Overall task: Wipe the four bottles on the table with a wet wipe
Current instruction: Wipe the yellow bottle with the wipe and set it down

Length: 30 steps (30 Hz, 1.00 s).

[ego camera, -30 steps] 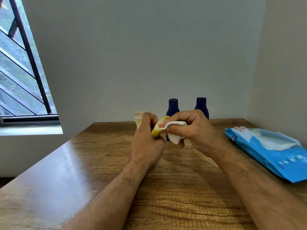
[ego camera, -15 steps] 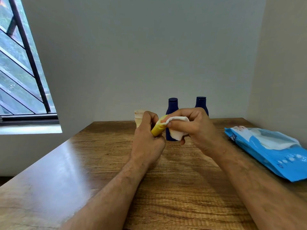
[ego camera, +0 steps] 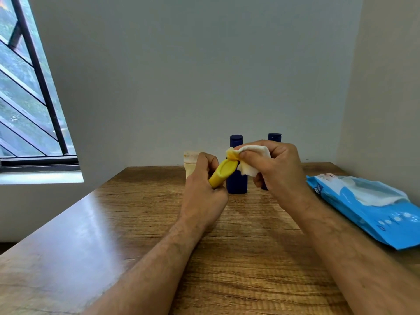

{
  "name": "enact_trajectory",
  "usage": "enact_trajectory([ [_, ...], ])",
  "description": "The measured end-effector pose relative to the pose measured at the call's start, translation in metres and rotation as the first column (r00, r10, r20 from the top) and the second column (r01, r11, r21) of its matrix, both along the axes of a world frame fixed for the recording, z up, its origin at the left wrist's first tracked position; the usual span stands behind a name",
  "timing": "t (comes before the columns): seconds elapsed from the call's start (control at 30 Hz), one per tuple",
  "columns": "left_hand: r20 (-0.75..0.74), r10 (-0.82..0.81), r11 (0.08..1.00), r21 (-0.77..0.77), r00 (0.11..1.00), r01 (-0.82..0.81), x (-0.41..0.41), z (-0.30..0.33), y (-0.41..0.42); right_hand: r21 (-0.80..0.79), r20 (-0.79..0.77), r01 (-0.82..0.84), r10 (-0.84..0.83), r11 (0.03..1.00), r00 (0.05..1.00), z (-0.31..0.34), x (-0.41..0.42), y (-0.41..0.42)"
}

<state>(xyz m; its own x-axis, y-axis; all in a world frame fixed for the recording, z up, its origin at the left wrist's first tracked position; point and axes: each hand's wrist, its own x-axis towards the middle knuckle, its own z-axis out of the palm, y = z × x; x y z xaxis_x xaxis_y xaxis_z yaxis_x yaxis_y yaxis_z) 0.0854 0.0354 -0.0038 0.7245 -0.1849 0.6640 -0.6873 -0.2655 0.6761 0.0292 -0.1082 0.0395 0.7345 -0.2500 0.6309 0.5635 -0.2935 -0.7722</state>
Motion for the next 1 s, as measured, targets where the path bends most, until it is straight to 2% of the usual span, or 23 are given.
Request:
enact_trajectory([
  [0.13,-0.002,0.019,1.000,0.017,1.000,-0.019,0.0019,-0.0012,0.0017,-0.155,-0.042,-0.149,0.144,0.977,0.989,0.0015,-0.0039,0.0032],
  [0.23,-0.009,0.047,0.998,0.053,0.999,-0.047,0.0021,-0.0021,0.0022,-0.159,-0.116,-0.283,0.267,0.946,0.957,0.0019,-0.0058,0.0036],
  [0.3,-0.015,0.040,0.997,0.060,0.999,-0.039,0.0025,-0.0026,0.0020,-0.132,-0.134,-0.314,0.297,0.940,0.945,0.0008,-0.0055,0.0037],
  [0.37,-0.012,0.030,0.998,0.061,0.999,-0.029,0.0025,-0.0022,0.0021,-0.112,-0.130,-0.282,0.268,0.953,0.955,-0.0006,-0.0039,0.0031],
  [0.53,0.005,0.013,1.000,0.028,1.000,-0.013,0.0017,-0.0010,0.0019,-0.135,-0.037,-0.011,0.006,0.991,0.999,0.0011,0.0008,-0.0021],
  [0.63,0.012,-0.010,1.000,-0.007,1.000,0.010,0.0028,-0.0006,0.0015,-0.059,-0.031,-0.047,0.046,0.997,0.998,0.0013,-0.0002,-0.0019],
  [0.77,-0.001,-0.029,0.999,-0.014,1.000,0.029,0.0049,-0.0007,0.0032,-0.128,-0.098,-0.208,0.197,0.970,0.976,0.0023,-0.0030,-0.0026],
  [0.87,-0.001,-0.032,0.999,-0.007,0.999,0.032,0.0041,-0.0015,0.0032,-0.119,-0.154,-0.292,0.273,0.949,0.950,0.0027,-0.0041,-0.0022],
  [0.93,-0.017,-0.033,0.999,-0.027,0.999,0.033,0.0050,-0.0014,0.0019,-0.102,-0.131,-0.226,0.212,0.969,0.969,0.0016,-0.0018,-0.0018],
  [1.0,-0.056,-0.065,0.995,-0.085,0.996,0.060,0.0054,0.0001,0.0017,-0.053,-0.094,-0.093,0.087,0.994,0.992,0.0008,0.0018,-0.0022],
])
